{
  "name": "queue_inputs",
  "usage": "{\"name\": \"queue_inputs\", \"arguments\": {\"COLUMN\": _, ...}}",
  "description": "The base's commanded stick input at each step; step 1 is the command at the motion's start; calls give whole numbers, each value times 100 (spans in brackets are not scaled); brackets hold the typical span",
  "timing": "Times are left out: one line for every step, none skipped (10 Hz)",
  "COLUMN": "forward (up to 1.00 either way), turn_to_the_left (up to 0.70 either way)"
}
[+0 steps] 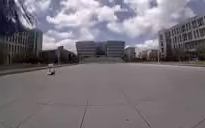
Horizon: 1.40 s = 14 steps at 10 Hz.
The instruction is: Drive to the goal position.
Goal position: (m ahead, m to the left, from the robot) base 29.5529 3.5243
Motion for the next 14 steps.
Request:
{"name": "queue_inputs", "arguments": {"forward": 70, "turn_to_the_left": 0}}
{"name": "queue_inputs", "arguments": {"forward": 70, "turn_to_the_left": 0}}
{"name": "queue_inputs", "arguments": {"forward": 70, "turn_to_the_left": 0}}
{"name": "queue_inputs", "arguments": {"forward": 70, "turn_to_the_left": 0}}
{"name": "queue_inputs", "arguments": {"forward": 70, "turn_to_the_left": 0}}
{"name": "queue_inputs", "arguments": {"forward": 70, "turn_to_the_left": 0}}
{"name": "queue_inputs", "arguments": {"forward": 70, "turn_to_the_left": 0}}
{"name": "queue_inputs", "arguments": {"forward": 70, "turn_to_the_left": 0}}
{"name": "queue_inputs", "arguments": {"forward": 70, "turn_to_the_left": 0}}
{"name": "queue_inputs", "arguments": {"forward": 70, "turn_to_the_left": 0}}
{"name": "queue_inputs", "arguments": {"forward": 70, "turn_to_the_left": 0}}
{"name": "queue_inputs", "arguments": {"forward": 70, "turn_to_the_left": 0}}
{"name": "queue_inputs", "arguments": {"forward": 70, "turn_to_the_left": 0}}
{"name": "queue_inputs", "arguments": {"forward": 70, "turn_to_the_left": 0}}
